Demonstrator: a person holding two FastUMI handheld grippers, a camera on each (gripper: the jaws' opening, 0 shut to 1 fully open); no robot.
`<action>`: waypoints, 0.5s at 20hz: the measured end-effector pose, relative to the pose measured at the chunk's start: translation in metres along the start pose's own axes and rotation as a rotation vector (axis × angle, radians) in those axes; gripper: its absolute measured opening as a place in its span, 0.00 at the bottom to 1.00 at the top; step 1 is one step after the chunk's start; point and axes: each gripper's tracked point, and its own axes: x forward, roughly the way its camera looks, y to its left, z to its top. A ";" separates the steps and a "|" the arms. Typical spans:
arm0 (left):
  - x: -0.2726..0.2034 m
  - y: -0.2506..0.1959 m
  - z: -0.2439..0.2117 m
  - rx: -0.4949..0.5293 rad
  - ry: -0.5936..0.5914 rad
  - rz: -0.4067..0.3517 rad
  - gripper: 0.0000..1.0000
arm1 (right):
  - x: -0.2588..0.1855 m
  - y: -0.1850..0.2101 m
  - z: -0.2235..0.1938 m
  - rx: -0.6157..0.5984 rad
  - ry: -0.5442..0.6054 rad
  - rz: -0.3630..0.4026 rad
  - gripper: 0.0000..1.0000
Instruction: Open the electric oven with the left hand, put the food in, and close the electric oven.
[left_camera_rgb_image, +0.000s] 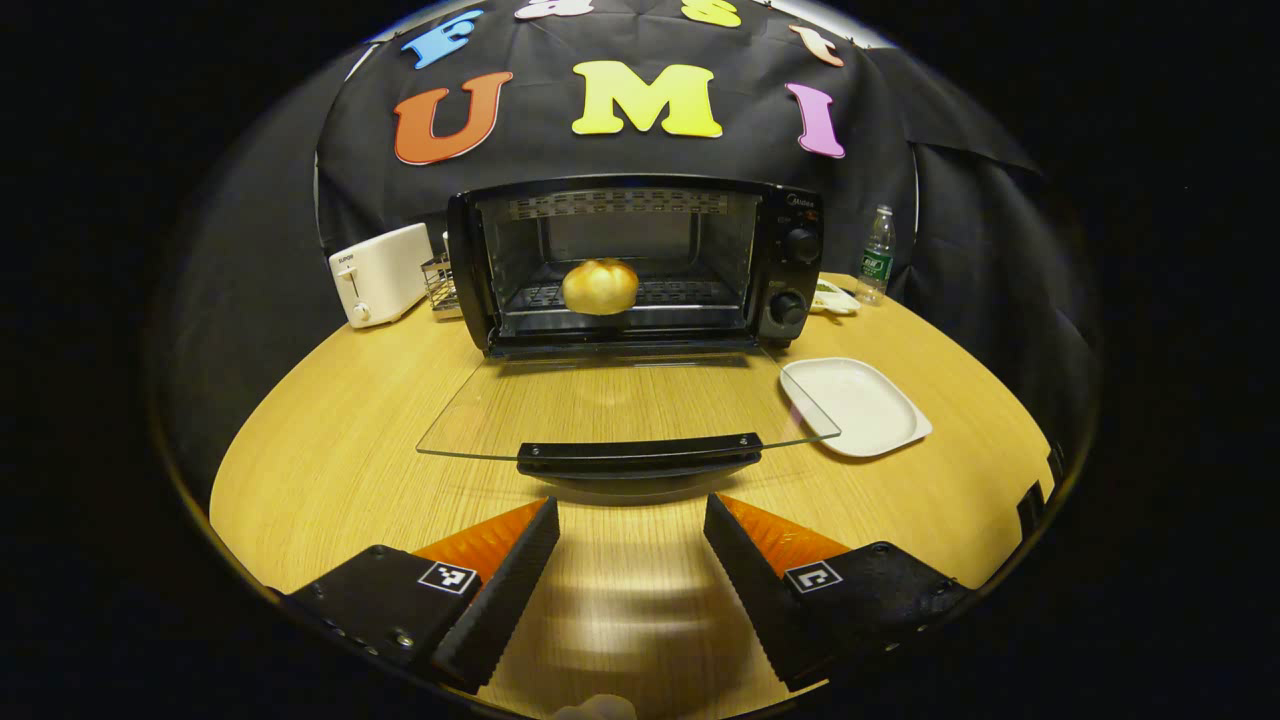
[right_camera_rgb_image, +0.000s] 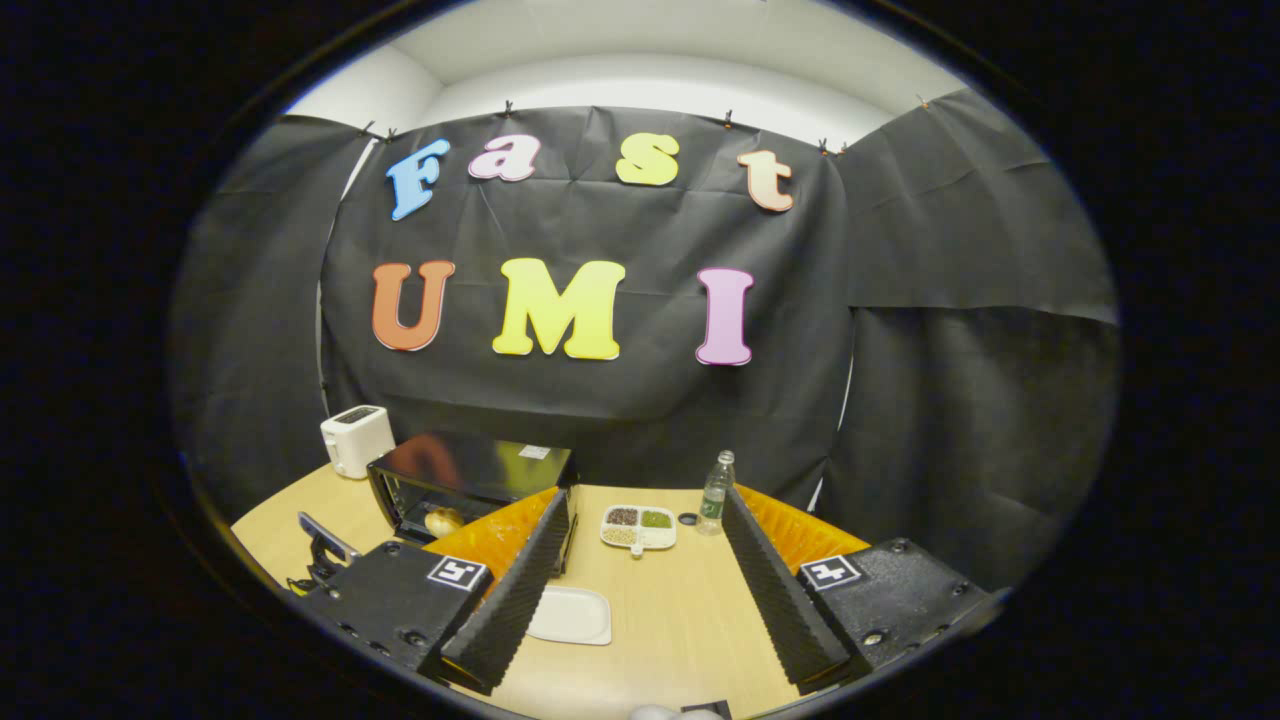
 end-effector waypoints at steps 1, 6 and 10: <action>0.003 0.000 -0.003 0.000 0.013 0.000 0.96 | 0.002 -0.001 0.000 0.002 0.004 0.001 0.97; 0.019 0.001 -0.009 0.020 0.041 0.002 0.96 | 0.006 -0.005 -0.007 0.014 0.028 0.000 0.97; 0.024 0.001 -0.003 0.011 0.037 0.005 0.96 | 0.008 -0.008 -0.010 0.025 0.043 -0.004 0.97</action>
